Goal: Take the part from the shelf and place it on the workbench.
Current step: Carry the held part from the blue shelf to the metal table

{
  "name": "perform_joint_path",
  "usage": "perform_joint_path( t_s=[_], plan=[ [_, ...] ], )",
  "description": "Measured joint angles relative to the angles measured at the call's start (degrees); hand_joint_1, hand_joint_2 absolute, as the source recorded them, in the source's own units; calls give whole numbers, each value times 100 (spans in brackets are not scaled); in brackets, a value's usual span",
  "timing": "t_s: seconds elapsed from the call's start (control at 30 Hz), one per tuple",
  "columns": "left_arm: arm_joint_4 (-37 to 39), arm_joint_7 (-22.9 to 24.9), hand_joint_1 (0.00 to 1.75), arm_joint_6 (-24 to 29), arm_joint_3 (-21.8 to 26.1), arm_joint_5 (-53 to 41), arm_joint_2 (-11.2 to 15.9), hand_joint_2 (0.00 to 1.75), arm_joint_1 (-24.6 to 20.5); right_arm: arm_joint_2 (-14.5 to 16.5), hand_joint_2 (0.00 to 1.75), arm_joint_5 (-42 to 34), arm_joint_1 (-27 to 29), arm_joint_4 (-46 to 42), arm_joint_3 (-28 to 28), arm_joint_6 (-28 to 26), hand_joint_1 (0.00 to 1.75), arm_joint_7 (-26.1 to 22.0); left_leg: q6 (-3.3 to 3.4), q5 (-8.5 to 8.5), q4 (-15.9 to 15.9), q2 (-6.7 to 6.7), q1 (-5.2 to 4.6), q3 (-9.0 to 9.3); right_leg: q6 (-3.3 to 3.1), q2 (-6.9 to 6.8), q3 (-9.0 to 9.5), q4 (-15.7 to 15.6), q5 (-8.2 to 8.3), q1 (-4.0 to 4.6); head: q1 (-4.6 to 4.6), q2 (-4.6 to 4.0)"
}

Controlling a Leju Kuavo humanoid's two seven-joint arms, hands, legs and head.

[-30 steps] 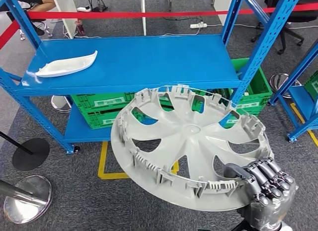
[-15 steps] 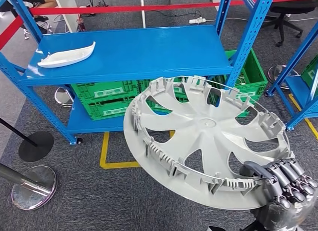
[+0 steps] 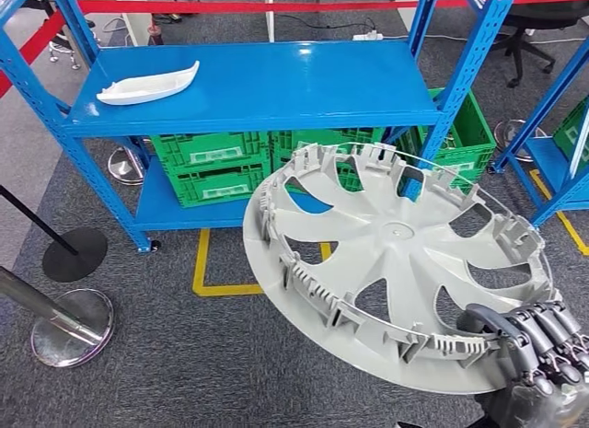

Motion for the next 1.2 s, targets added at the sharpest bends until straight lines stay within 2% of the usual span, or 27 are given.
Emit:
perform_joint_path(
  t_s=[0.07,0.13,0.2,0.23,0.3,0.37,0.4,0.43,0.47,0.53,0.6,0.63,0.7,0.73,0.77,0.8,0.87,0.9,0.93,0.97,1.0,1.03,1.07,1.1,1.13,1.17,1.2],
  plan=[
    [-26,-70,0,-26,8,-94,-3,175,6,4,175,2,1,-19,-22,0,175,0,-30,82,43,-9,-23,-107,-52,-2,593,-866,63,32,-2,0],
    [-50,-139,0,-35,31,-205,-8,175,12,8,175,3,12,-47,-46,0,175,-1,-75,172,70,-8,-30,-170,-87,3,790,-1276,-30,57,-4,0],
    [-64,-203,0,-43,74,-328,-16,175,16,15,175,5,25,-73,-74,0,175,-1,-132,201,94,-7,-18,-215,-154,10,689,-1288,27,56,-2,0],
    [-70,-235,0,-48,96,-396,-21,175,19,23,175,7,30,-84,-91,0,175,0,-168,81,170,-8,-12,-253,-203,13,639,-1287,76,48,-4,0],
    [-79,-299,0,-54,126,-508,-30,175,24,47,175,8,42,-107,-123,0,175,0,-235,-450,620,-14,5,-391,-283,19,523,-1293,202,30,-13,0],
    [-85,-346,0,-51,134,-593,-42,175,14,65,175,8,53,-127,-159,0,175,0,-276,-977,1362,-13,26,-550,-302,46,388,-1280,334,30,-21,0],
    [-88,-366,0,-49,137,-629,-48,175,6,69,175,10,57,-134,-176,0,175,0,-287,-1055,1655,-14,35,-585,-298,69,310,-1265,401,31,-21,0],
    [-92,-385,0,-46,140,-671,-55,175,-2,76,175,19,63,-138,-193,0,175,0,-290,-979,1792,-15,43,-543,-286,102,210,-1241,467,31,-21,0],
    [-98,-407,0,-44,144,-713,-62,175,-7,85,175,34,72,-140,-208,0,175,0,-286,-806,1736,-22,52,-416,-269,142,107,-1211,529,30,-20,0],
    [-108,-450,0,-44,156,-786,-72,175,-19,105,175,63,96,-158,-238,0,175,0,-260,-511,1113,-154,71,106,-223,240,-84,-1154,643,32,-21,0],
    [-116,-476,0,-44,173,-831,-87,175,-34,127,175,77,110,-194,-265,0,175,-1,-216,-537,295,-346,84,636,-178,335,-222,-1112,766,46,-17,0],
    [-119,-485,0,-44,185,-847,-96,175,-42,137,175,79,114,-213,-279,0,175,-1,-196,-585,53,-393,77,759,-155,381,-280,-1114,844,45,-15,0],
    [-122,-507,0,-43,214,-885,-107,175,-51,151,175,80,131,-236,-304,0,175,0,-134,-550,-82,-307,64,706,-92,461,-392,-1139,994,23,-17,0],
    [-123,-521,0,-41,230,-907,-101,175,-53,153,175,81,150,-238,-315,0,175,0,-97,-486,-75,-239,60,639,-58,428,-448,-1124,956,13,-20,0],
    [-123,-537,0,-38,242,-934,-98,175,-52,154,175,88,168,-238,-326,0,175,0,-56,-421,-76,-166,63,570,-25,355,-512,-1021,794,10,-12,0],
    [-123,-552,0,-33,251,-960,-97,175,-52,155,175,96,182,-238,-336,0,175,0,-25,-362,-75,-93,68,505,-2,249,-577,-802,514,8,-3,0],
    [-120,-582,0,-10,271,-1027,-92,175,-63,162,175,115,194,-242,-359,0,175,0,3,-245,-66,47,61,370,40,94,-699,-56,-120,5,28,0],
    [-113,-601,0,6,281,-1062,-86,175,-77,169,175,120,197,-249,-374,0,175,0,2,-181,-60,122,60,292,55,64,-718,319,-276,2,32,0],
    [-100,-625,0,26,289,-1097,-78,175,-98,177,175,125,202,-261,-392,0,175,0,-4,-113,-51,198,60,207,68,48,-685,569,-272,-4,36,0],
    [-76,-653,0,45,292,-1131,-67,175,-122,186,175,133,210,-279,-414,0,175,0,-14,-49,-40,273,62,115,81,34,-570,628,-125,-10,37,0],
    [-44,-680,0,62,293,-1161,-57,175,-148,194,175,141,219,-302,-436,0,175,0,-31,12,-22,343,65,22,97,3,-364,497,77,-19,37,0],
    [-9,-702,0,77,293,-1189,-45,175,-172,202,175,151,226,-325,-455,0,175,0,-58,67,7,402,66,-60,116,-83,-61,173,211,-27,38,0],
    [23,-718,0,88,293,-1210,-31,175,-187,210,175,160,227,-349,-470,0,175,0,-91,111,46,453,63,-133,137,-200,313,-298,212,-24,44,0],
    [49,-728,0,97,293,-1225,-16,175,-197,219,175,164,225,-372,-479,0,175,-1,-126,156,83,502,57,-185,116,-300,628,-751,113,-14,44,0],
    [69,-732,0,104,293,-1235,-2,175,-205,228,175,167,227,-392,-487,0,175,-1,-156,203,113,552,52,-217,81,-368,831,-1088,-9,1,48,0],
    [84,-734,0,109,295,-1241,11,175,-211,238,175,168,231,-408,-497,0,175,-1,-181,250,128,605,54,-236,28,-367,906,-1264,-94,22,53,0],
    [98,-734,0,111,297,-1246,23,175,-219,247,175,167,239,-420,-507,0,175,-1,-205,297,133,662,59,-245,-46,-321,853,-1279,-97,32,53,0]
  ],
)
